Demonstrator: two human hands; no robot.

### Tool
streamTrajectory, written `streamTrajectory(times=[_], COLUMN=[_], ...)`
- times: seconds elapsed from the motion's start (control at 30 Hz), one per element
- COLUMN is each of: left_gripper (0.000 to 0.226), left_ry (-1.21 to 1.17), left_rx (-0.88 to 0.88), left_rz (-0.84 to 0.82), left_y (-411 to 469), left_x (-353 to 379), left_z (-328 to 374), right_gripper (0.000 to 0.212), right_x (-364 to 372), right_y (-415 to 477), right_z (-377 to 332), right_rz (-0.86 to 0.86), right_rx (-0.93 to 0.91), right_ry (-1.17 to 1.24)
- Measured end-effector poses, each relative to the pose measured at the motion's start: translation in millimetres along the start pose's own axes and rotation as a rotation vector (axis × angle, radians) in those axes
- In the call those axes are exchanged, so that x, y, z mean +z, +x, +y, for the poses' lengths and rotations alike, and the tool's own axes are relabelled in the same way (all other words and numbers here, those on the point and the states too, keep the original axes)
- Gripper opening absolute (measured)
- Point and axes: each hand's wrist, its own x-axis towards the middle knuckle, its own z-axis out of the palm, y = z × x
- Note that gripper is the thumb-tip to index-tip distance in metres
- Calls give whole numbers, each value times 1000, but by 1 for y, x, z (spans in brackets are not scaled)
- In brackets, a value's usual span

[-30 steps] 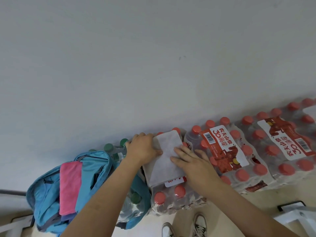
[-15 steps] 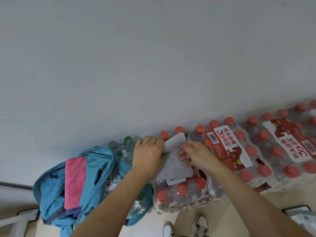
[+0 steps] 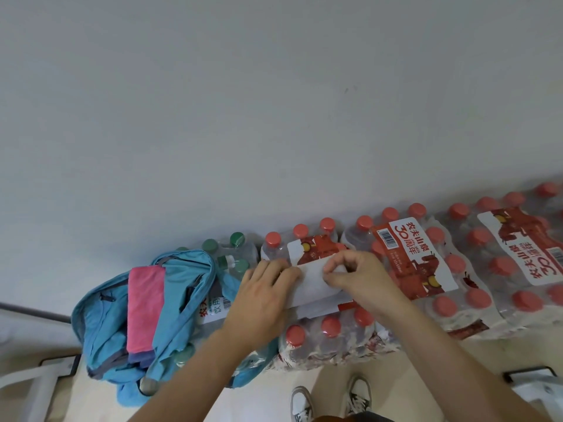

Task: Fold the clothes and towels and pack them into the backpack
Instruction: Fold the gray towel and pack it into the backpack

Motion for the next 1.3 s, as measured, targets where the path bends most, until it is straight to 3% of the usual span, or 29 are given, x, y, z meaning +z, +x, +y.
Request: streamTrajectory(times=[0.17, 0.3, 0.5, 0.63, 0.8, 0.87, 0.97, 1.1, 1.2, 1.3], left_gripper=[43, 48, 47, 21, 66, 73, 63, 52, 56, 60], left_ry=[119, 100, -23, -141, -31, -63, -87, -129, -98, -401], left_rx=[149, 190, 153, 32, -175, -244, -315, -401, -346, -272], left_rz=[-14, -28, -145, -78, -204, -299, -315, -312, -276, -176], left_y=[-11, -19, -35, -26, -5, -1, 9, 12, 8, 9], left_x=[6, 7, -3, -10, -8, -6, -8, -13, -21, -45], left_z=[13, 8, -1, 12, 22, 19, 17, 18, 16, 22], right_gripper=[32, 37, 53, 70, 66, 62, 53, 42, 43, 47], right_x=[-1, 1, -5, -7, -8, -7, -8, -11, -3, 7], right_y=[-7, -7, -10, -1, 8, 8, 6, -7, -22, -34], right_z=[17, 19, 22, 14, 4, 3, 3, -4, -18, -36], right_rz=[-13, 4, -1, -119, -191, -209, -208, -184, -128, -68], right_rx=[-49, -109, -164, -140, -108, -103, -110, -114, -224, -337], right_ry=[-90, -198, -490, -665, -869, -913, -872, -580, -480, -434])
